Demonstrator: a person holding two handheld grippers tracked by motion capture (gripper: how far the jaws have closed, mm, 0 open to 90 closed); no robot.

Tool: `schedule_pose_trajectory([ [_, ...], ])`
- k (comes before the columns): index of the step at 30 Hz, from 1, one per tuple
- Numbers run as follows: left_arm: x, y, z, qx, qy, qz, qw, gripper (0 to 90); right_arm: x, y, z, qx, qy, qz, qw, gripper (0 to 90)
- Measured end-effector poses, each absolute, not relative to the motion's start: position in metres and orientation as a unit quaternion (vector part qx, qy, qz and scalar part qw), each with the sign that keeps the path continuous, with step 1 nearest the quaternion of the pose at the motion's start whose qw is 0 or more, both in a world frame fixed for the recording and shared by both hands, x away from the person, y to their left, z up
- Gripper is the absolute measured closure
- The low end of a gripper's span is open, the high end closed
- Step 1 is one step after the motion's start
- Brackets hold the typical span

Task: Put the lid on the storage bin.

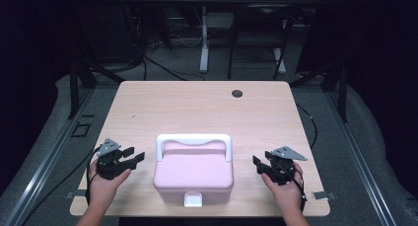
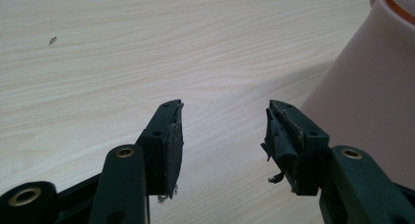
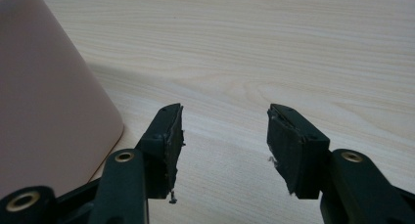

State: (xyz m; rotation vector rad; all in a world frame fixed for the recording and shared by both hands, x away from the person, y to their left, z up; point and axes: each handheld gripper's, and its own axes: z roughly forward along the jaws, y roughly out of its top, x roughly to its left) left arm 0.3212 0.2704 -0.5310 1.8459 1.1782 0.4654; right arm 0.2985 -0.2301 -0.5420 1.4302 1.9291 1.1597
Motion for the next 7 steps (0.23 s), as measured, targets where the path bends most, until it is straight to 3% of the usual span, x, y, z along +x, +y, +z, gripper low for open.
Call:
schedule_pose_trajectory([
  [7,0.3230,0.2701,-0.5329,0.743,0.473,0.183,0.436,47.3,0.3005,-0.2290,-0.5447,0.519,0.709,0.424,0.220,48.9],
])
